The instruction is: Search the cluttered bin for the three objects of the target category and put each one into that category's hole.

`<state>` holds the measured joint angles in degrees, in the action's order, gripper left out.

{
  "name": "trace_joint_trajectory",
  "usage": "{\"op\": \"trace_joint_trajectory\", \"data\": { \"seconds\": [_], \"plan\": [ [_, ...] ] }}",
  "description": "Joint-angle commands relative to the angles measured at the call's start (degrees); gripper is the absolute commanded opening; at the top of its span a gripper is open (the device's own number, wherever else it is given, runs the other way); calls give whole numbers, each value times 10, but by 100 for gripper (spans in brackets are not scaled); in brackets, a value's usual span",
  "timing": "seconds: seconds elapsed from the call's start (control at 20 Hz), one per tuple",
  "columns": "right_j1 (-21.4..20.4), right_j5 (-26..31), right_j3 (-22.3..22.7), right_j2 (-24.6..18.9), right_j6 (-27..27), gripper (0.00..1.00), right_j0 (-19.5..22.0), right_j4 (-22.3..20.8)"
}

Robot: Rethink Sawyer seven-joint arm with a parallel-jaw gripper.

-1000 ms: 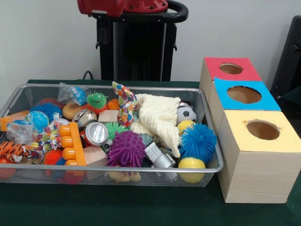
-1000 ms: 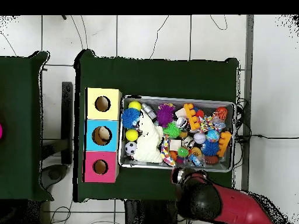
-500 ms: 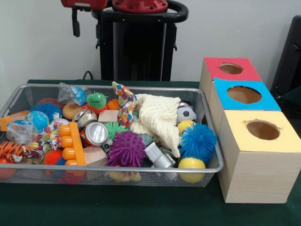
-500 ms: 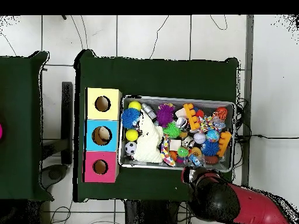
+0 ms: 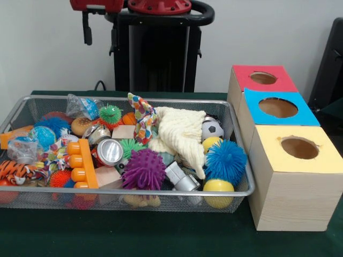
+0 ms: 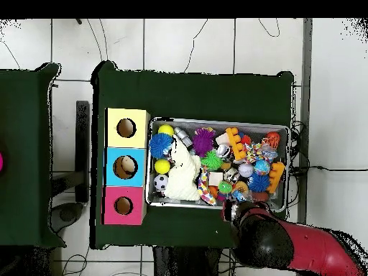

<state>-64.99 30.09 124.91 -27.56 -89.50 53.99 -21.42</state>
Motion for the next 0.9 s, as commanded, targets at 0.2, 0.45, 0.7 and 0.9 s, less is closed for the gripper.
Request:
{"op": "trace_joint_trajectory", "data": {
  "seconds": [0.2, 0.45, 0.7, 0.9],
  "plan": [
    [10, 103, -53, -39, 133, 100, -5, -95],
    [5, 112, -38, -64, 190, 100, 5, -144],
    [21, 118, -12, -136, 258, 100, 23, -161],
    [64, 82, -3, -185, 265, 100, 26, -190]
  ]
}}
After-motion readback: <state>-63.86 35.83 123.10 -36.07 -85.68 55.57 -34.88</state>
